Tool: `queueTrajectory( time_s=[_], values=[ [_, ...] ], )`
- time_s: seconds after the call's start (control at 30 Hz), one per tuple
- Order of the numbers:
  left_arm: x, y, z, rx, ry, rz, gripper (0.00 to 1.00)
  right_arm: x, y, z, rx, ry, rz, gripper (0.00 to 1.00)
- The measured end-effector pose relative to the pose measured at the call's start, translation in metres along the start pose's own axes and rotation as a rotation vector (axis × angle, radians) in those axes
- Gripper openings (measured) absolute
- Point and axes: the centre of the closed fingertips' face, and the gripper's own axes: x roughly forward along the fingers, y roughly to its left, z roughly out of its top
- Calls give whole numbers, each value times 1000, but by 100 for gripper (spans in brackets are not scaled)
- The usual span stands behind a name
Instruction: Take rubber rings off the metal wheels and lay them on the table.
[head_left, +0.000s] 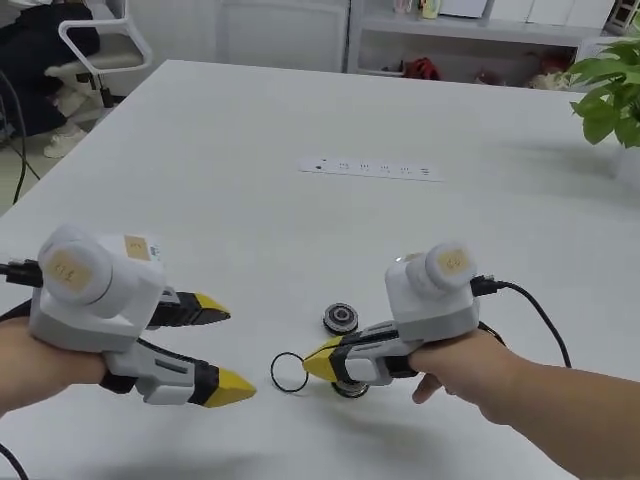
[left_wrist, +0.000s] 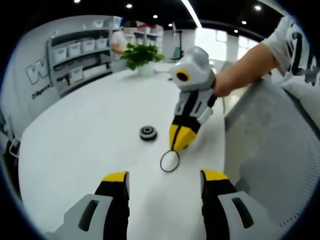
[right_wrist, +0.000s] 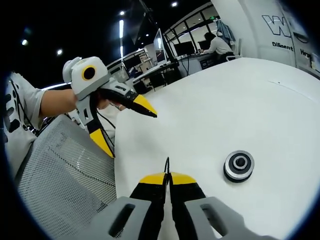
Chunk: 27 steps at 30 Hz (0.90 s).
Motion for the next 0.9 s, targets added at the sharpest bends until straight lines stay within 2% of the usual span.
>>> queueTrajectory(
  time_s=[0.37, 0.9],
  values=[
    [2, -1, 0, 0, 5, -4, 58, -2, -1, -2, -40, 6, -18, 15],
    [5, -3, 3, 11, 7, -19, 58, -13, 1, -1, -63, -9, -21, 25]
  ],
)
